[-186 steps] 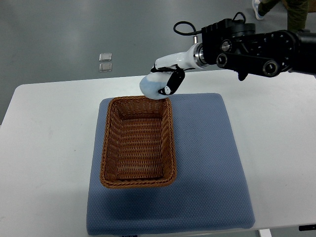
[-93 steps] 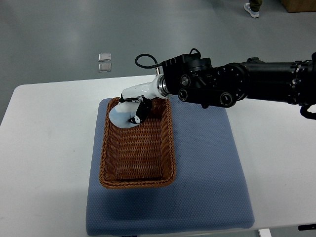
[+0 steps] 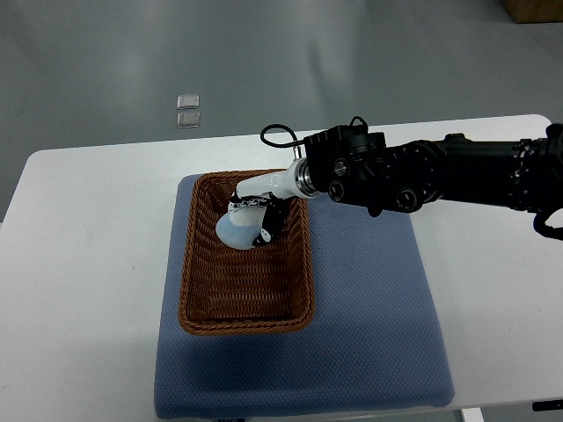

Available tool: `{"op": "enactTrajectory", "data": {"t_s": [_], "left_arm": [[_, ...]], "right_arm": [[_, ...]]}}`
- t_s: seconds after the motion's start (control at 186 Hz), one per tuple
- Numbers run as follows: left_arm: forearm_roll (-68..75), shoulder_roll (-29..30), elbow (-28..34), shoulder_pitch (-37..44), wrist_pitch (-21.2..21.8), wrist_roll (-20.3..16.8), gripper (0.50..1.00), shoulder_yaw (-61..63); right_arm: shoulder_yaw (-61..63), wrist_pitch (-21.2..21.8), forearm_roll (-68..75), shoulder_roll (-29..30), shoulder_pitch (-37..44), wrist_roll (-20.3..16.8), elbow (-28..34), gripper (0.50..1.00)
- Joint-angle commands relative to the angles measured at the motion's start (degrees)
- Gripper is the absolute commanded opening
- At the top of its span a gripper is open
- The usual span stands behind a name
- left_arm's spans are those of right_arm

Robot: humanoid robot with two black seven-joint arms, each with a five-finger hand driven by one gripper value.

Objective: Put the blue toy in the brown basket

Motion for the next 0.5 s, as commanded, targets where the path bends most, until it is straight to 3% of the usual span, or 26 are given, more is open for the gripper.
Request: {"op": "enactTrajectory", "data": {"t_s": [0.0, 0.156, 0.494], "left_arm": [[0.01, 0.0, 0.09, 0.02, 0.0, -0.01, 1.0, -0.05], [0.01, 0.0, 0.09, 0.02, 0.0, -0.01, 1.0, -0.05], [0.01, 0.0, 0.09, 0.02, 0.0, -0.01, 1.0, 0.04]], "right_arm": [[-0.03, 0.05, -0.04, 0.0, -0.82, 0.0, -0.45, 0.803], [0.06, 0.22, -0.04, 0.0, -1.0, 0.0, -0.72, 0.891], [5.07, 1.01, 0.84, 0.0, 3.04, 0.62, -0.72, 0.899]]}}
